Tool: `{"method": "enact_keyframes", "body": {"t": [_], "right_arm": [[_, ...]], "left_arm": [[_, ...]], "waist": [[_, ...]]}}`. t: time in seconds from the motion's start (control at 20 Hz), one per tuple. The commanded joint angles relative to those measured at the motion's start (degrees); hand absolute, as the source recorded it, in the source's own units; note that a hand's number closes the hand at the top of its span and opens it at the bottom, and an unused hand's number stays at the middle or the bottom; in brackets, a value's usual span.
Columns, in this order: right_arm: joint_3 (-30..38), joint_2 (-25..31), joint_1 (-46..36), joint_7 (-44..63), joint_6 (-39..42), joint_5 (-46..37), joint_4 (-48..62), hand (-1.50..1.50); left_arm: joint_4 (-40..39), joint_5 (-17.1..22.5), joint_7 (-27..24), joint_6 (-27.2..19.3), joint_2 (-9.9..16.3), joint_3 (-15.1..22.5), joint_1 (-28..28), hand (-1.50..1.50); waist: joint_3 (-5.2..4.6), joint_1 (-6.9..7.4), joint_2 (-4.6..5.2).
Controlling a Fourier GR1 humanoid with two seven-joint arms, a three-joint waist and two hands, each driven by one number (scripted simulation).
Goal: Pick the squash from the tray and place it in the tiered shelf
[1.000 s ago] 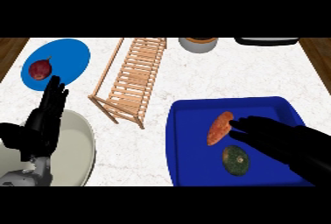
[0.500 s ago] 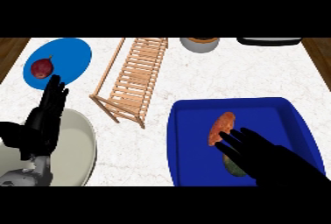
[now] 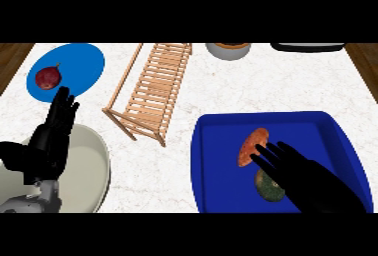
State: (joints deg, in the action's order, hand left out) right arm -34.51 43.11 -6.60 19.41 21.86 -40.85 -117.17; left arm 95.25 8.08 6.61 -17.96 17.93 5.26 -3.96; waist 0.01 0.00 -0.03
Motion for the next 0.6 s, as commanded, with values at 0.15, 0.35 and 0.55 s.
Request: {"method": "enact_keyframes", "body": {"t": [0.15,0.35,0.55], "right_arm": [[2.32,-4.87,3.38,-6.3,-0.88,-6.2,4.38,-1.5],[0.31,-8.79,3.04,-6.23,1.34,-10.94,6.93,-1.5],[5.37,-9.81,1.71,-14.39,-1.88,-10.92,15.14,-1.5]], "left_arm": [[3.11,-0.85,0.18,3.07,-1.2,-1.54,3.48,0.0],[1.94,-3.17,2.37,2.13,-2.83,-1.83,-0.21,0.0],[-0.98,-2.2,1.47,4.48,-2.69,-4.6,-1.57,0.0]], "waist": [[-0.01,0.11,-0.04],[-0.01,-0.01,-0.01],[0.0,0.06,0.05]]}}
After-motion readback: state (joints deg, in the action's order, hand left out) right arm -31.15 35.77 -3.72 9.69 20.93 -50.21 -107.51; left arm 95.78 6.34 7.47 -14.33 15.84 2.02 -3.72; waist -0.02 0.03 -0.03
